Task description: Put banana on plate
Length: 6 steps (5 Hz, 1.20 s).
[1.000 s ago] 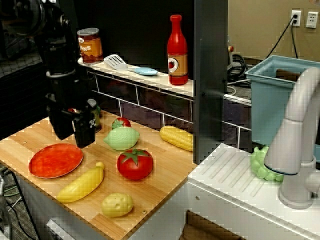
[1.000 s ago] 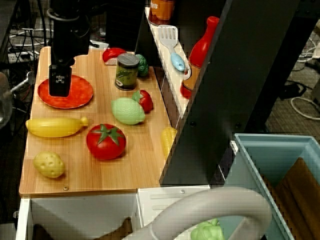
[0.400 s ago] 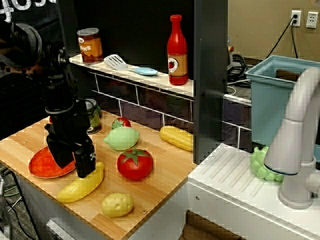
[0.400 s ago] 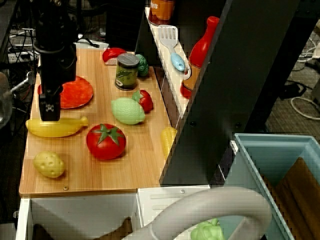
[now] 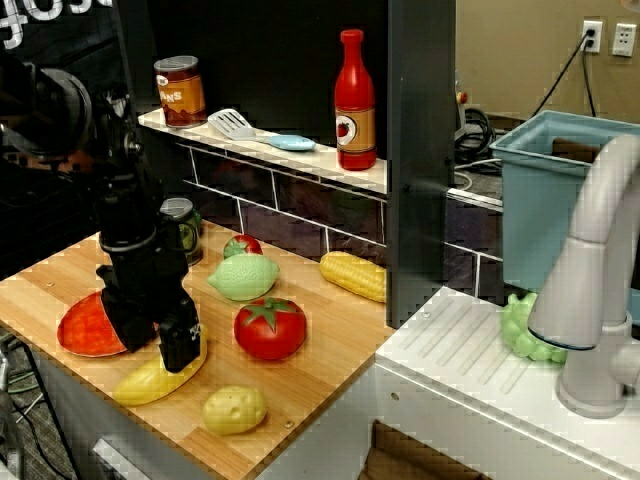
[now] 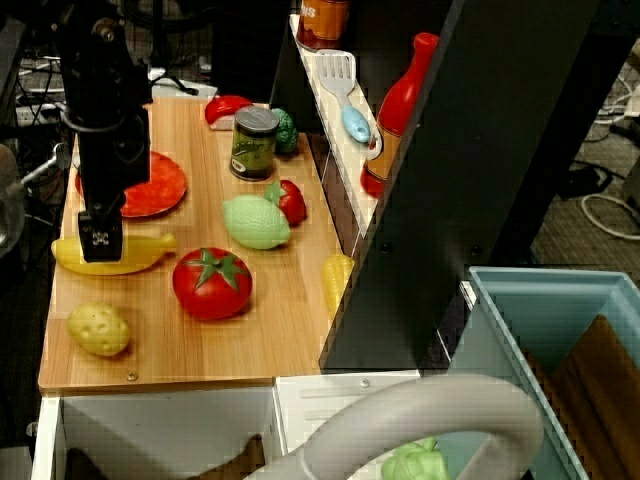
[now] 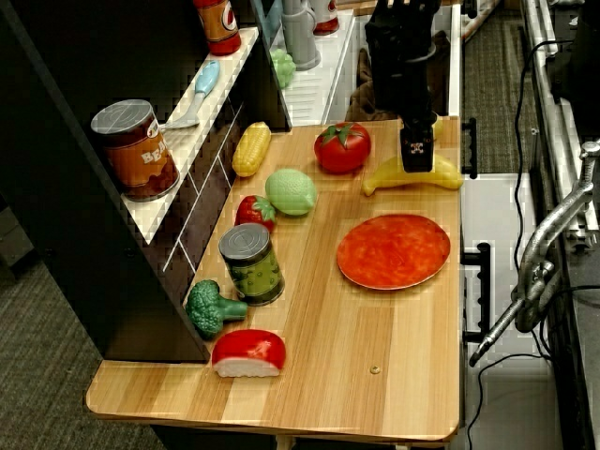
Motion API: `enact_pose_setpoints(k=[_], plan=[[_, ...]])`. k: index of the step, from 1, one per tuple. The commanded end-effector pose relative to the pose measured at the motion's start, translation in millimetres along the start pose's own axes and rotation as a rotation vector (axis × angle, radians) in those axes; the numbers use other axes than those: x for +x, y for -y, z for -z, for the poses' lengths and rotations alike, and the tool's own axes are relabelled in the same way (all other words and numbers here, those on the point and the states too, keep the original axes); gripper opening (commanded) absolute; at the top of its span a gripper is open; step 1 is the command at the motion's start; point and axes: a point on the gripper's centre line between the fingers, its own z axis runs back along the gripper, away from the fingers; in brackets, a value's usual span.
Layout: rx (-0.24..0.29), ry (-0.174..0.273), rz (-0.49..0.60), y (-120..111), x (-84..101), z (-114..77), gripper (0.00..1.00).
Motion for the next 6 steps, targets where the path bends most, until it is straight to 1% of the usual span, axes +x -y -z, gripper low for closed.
enact_pose_setpoints(k=[1, 2, 3, 4, 5, 6], plan=[[0.029, 0.026, -0.016, -6.1, 3.4, 14.9, 1.0], [0.035, 0.022, -0.021, -8.7, 4.2, 19.9, 1.0], [0.029, 0.004, -0.03, -10.8, 7.4, 22.7, 0.0], [0.014, -0.002, -0.039, -13.4, 10.2, 15.8, 0.0], [0.0, -0.02, -0.031, -19.0, 12.2, 5.2, 0.0], [-0.031, -0.037, 0.016, -32.2, 11.6, -26.0, 0.0]])
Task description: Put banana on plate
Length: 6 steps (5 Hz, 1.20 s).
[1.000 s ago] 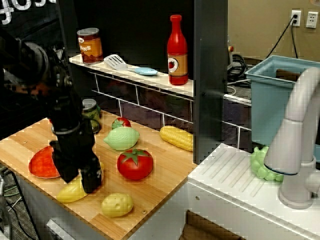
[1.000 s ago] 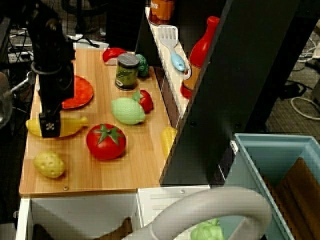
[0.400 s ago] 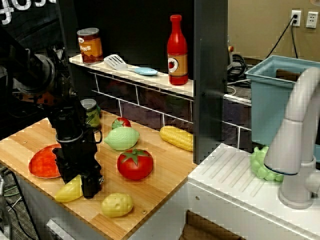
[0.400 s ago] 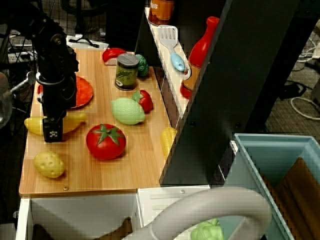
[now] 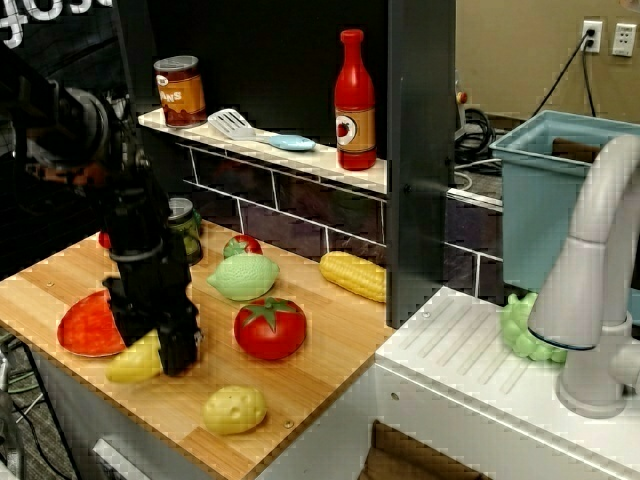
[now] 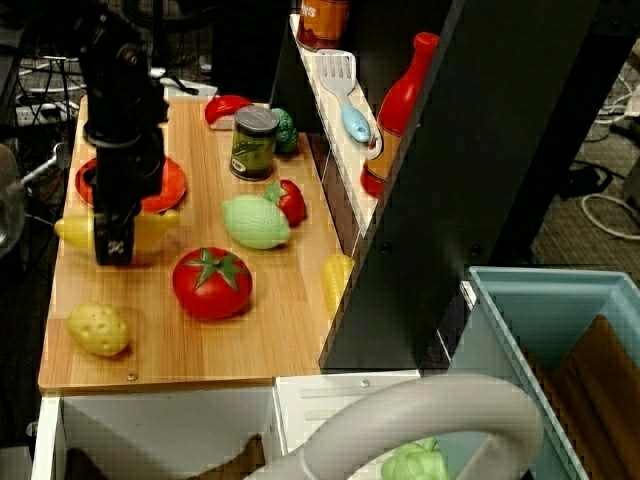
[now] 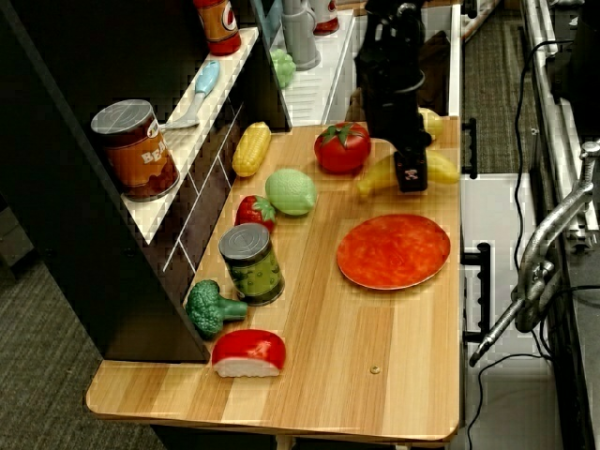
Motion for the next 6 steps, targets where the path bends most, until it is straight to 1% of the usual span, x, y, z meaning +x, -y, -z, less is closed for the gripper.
enact_pose_setpoints(k=[1, 2, 3, 4, 5, 6], plan=[[-0.051, -0.012, 0.068, -41.9, 0.9, -74.8, 0.0], [-0.079, -0.04, 0.077, -59.3, 0.4, -83.0, 0.0], [-0.065, -0.05, 0.075, -64.0, -1.2, -80.8, 0.0], [-0.051, -0.059, 0.075, -67.9, -0.1, -71.3, 0.0], [-0.02, -0.06, 0.074, -68.4, 0.7, -56.8, 0.0], [-0.001, -0.058, 0.07, -71.7, 0.4, -43.0, 0.0]])
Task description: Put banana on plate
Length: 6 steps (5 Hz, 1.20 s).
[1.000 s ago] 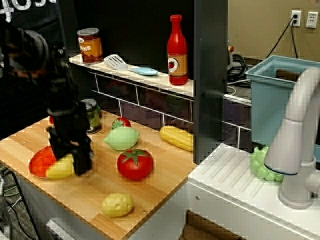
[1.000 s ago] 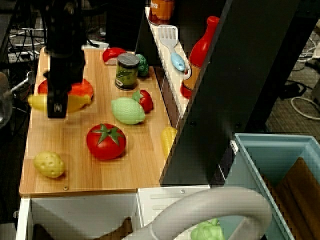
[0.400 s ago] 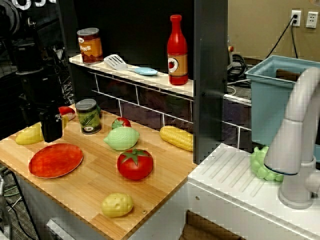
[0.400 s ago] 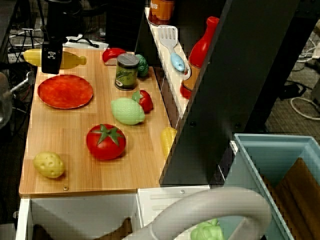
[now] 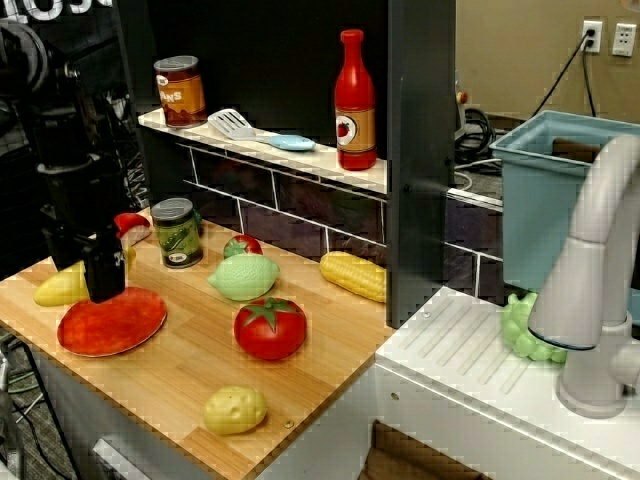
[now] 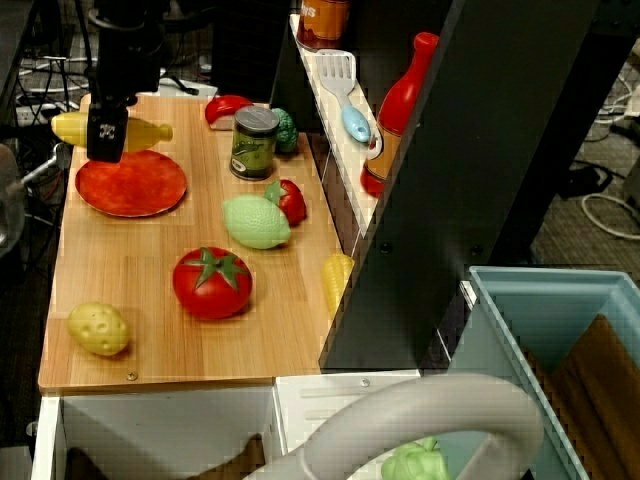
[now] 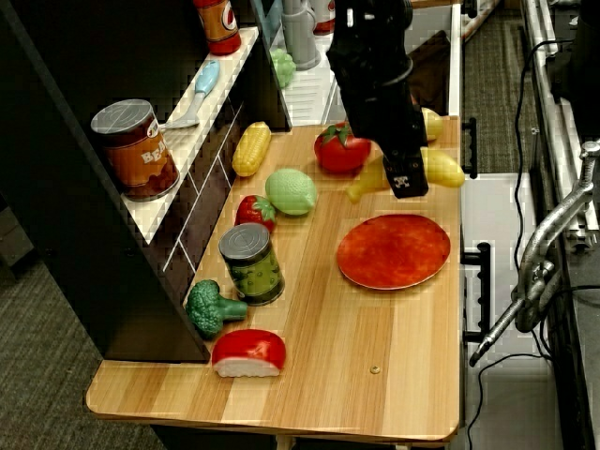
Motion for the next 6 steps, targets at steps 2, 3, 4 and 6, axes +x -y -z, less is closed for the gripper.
enact_pose_setpoints(k=[2, 3, 4, 6], plan=[[0.086, 0.006, 0.008, -18.7, 9.8, 25.5, 0.0], [0.111, -0.012, 0.014, -20.2, 7.9, 35.4, 0.0], [0.13, -0.014, 0.011, -19.3, 1.3, 38.2, 0.95], [0.13, -0.014, 0.011, -19.3, 1.3, 38.2, 1.0]])
